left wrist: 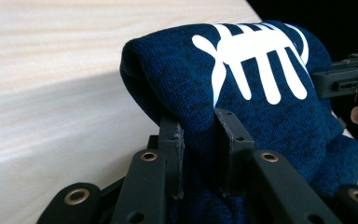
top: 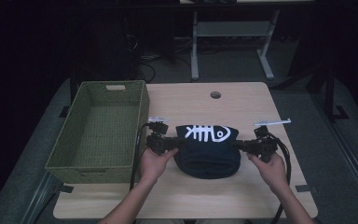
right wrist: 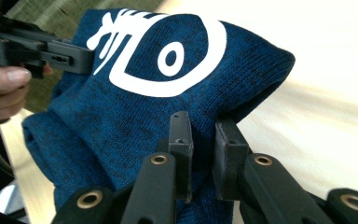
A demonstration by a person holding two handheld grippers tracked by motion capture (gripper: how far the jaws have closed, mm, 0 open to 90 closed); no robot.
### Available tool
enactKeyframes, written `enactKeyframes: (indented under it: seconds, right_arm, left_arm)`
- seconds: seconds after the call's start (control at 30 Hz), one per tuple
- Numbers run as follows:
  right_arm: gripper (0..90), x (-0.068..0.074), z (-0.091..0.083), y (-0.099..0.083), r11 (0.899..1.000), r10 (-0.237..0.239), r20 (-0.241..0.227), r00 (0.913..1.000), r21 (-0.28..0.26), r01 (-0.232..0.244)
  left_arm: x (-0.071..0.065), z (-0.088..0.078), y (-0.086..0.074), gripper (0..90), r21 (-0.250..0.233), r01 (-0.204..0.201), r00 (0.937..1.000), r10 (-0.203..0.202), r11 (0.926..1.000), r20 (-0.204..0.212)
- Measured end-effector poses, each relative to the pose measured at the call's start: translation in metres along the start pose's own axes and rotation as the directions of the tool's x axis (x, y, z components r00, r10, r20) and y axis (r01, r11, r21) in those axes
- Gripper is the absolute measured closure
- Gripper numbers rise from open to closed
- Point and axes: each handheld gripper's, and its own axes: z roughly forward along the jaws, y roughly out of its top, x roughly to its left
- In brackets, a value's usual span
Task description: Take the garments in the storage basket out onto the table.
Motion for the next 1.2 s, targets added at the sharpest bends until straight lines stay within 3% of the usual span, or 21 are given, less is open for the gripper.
enactKeyframes:
  seconds: [0.27, 0.5, 1.2]
  right_arm:
    - [79.1, 0.019, -0.004, 0.028, 0.999, -0.003, -0.061, 0.9982, -0.043, 0.000]
    - [79.1, 0.039, 0.003, 0.053, 0.998, -0.039, -0.087, 0.9955, -0.052, 0.035]
    - [79.1, 0.107, 0.050, 0.119, 0.991, -0.133, -0.138, 0.9814, -0.046, 0.128]
  left_arm:
    - [0.003, -0.031, 0.019, 74.2, -0.041, 0.004, 1.0000, -0.004, 0.9991, -0.001]
    - [0.013, -0.060, 0.034, 74.2, -0.071, 0.005, 0.9996, -0.007, 0.9974, -0.027]
    - [0.054, -0.145, 0.057, 74.1, -0.150, 0.015, 0.9949, -0.030, 0.9885, -0.097]
